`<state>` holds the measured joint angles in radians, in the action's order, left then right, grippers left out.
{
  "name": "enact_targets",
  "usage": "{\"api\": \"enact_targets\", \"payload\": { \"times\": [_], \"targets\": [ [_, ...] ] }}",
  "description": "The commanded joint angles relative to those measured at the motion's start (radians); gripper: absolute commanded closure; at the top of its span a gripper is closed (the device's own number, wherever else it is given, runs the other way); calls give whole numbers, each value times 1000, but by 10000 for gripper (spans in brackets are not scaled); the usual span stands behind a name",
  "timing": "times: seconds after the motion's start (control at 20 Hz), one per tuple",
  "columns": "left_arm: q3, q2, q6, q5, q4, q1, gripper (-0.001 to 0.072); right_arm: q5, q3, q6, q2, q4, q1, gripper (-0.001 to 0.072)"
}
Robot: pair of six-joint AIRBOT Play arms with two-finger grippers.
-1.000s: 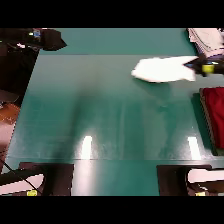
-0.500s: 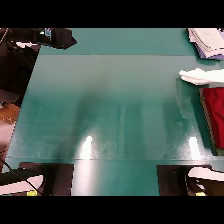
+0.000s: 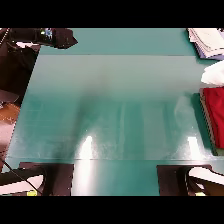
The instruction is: Fold the shirts.
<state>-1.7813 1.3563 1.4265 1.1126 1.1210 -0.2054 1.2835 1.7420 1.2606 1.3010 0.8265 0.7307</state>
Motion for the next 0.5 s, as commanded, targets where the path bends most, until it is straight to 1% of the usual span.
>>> {"api": "enact_targets", "payload": {
  "times": [0.0,0.15,0.35,0.4,0.45],
  "targets": [
    [0,0,-24,4,1,0,681,42,-79,68,-105,203,39,700],
    [0,0,-47,18,1,0,681,79,-263,113,-214,316,105,699],
    [0,0,-47,42,0,0,681,97,-488,141,-359,461,191,697],
    [0,0,-47,46,0,0,681,107,-525,162,-386,529,208,663],
    [0,0,-47,49,0,0,681,110,-555,183,-409,608,220,470]
  ]
}}
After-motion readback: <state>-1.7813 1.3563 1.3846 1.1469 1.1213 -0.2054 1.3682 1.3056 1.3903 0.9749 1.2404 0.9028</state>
